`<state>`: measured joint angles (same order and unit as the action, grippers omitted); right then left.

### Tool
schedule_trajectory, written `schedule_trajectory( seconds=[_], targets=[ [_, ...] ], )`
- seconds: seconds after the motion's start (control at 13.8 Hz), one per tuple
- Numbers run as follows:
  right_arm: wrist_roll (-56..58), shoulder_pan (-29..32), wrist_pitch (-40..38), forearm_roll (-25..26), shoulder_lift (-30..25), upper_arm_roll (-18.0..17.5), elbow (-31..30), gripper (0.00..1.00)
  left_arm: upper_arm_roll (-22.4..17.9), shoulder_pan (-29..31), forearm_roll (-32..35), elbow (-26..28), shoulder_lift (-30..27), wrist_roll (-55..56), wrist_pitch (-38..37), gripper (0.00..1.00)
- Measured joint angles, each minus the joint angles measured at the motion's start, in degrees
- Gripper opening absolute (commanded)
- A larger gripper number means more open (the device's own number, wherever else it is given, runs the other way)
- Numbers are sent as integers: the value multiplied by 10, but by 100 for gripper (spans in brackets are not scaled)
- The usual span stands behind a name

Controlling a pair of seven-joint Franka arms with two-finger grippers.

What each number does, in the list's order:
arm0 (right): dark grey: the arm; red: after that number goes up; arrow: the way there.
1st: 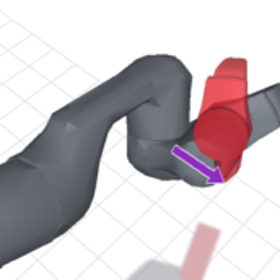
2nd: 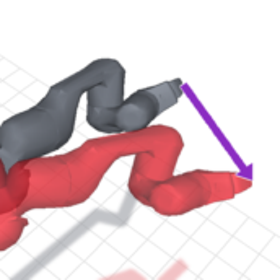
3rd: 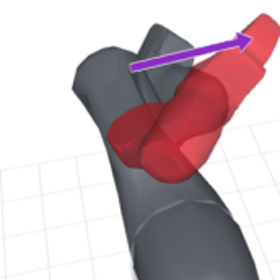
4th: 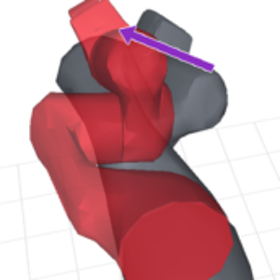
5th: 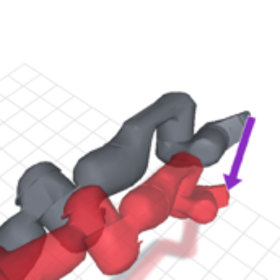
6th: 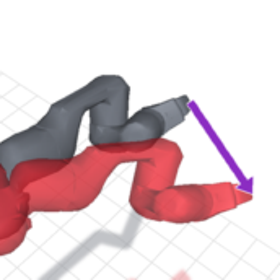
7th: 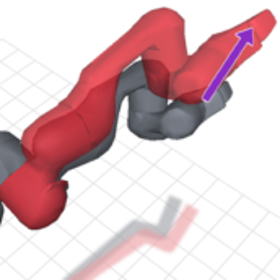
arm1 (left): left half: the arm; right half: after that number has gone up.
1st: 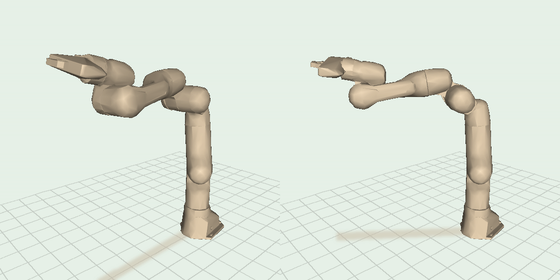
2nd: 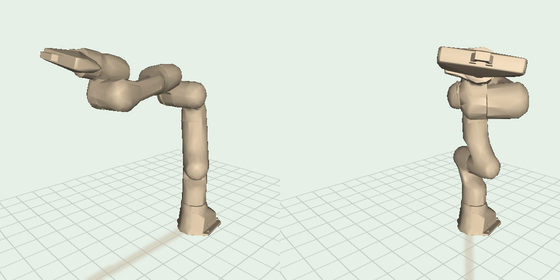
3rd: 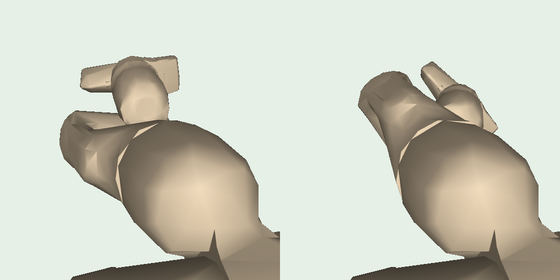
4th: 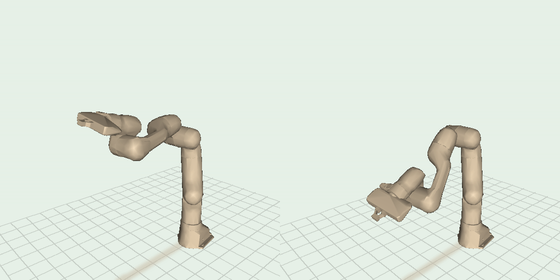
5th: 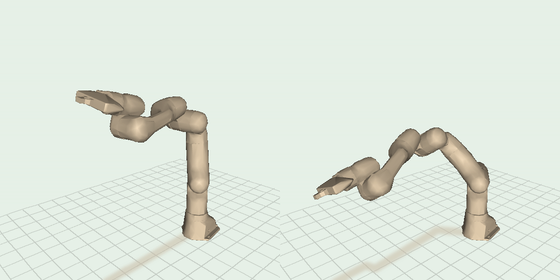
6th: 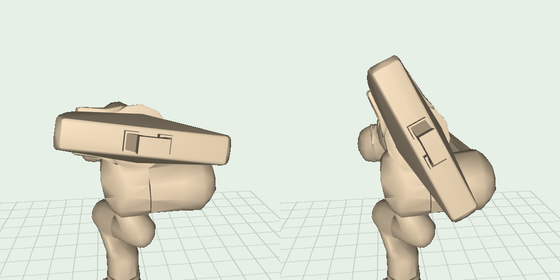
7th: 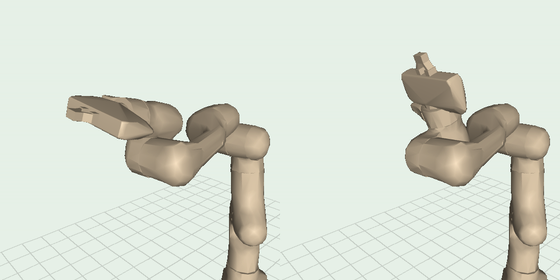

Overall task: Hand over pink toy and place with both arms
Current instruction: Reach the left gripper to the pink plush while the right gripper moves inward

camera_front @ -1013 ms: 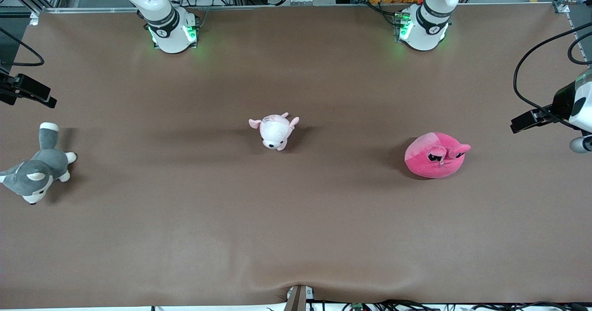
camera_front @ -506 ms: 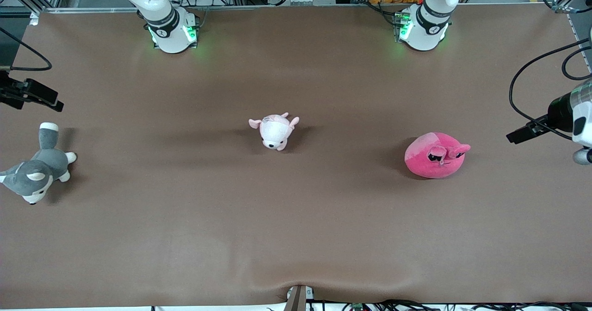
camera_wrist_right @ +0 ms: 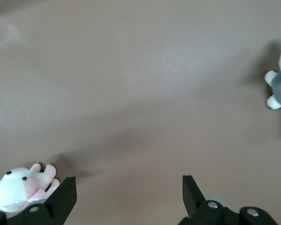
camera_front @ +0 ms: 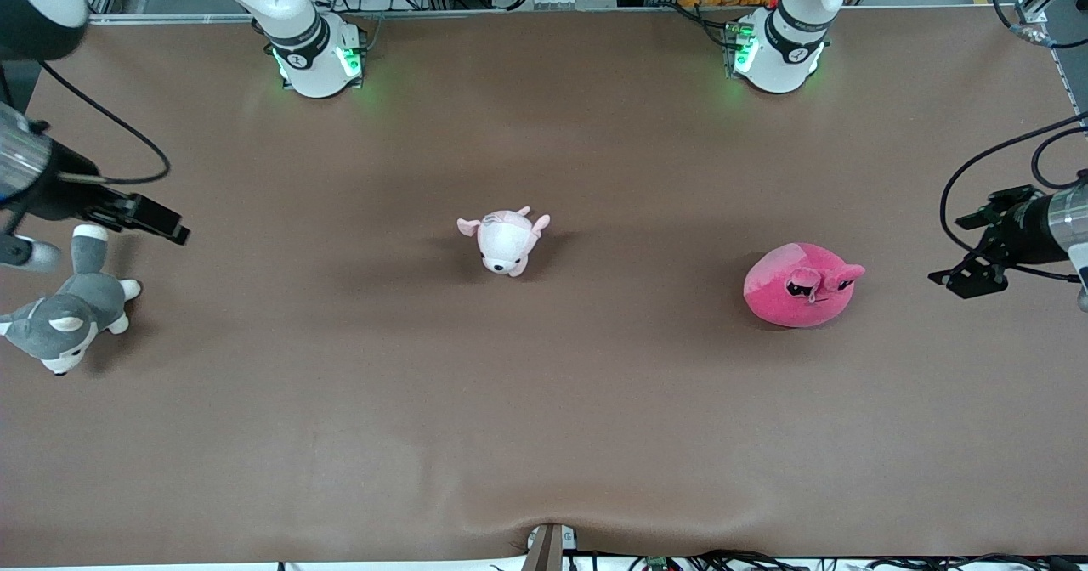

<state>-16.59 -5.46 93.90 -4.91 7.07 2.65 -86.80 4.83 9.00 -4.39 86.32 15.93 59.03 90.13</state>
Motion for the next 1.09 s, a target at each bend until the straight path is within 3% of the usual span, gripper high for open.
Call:
schedule_trajectory(
  seconds=[0.36,0.65,1.09],
  targets=[
    [-11,-30,59,-7,46,-1,0,100,0,7,-82,1,50,155,-1,100],
    [-13,-65,123,-12,86,-1,0,100,0,33,-141,2,93,169,0,100],
    [-13,-74,109,-18,109,-1,0,100,0,41,-178,51,106,177,38,100]
  ],
)
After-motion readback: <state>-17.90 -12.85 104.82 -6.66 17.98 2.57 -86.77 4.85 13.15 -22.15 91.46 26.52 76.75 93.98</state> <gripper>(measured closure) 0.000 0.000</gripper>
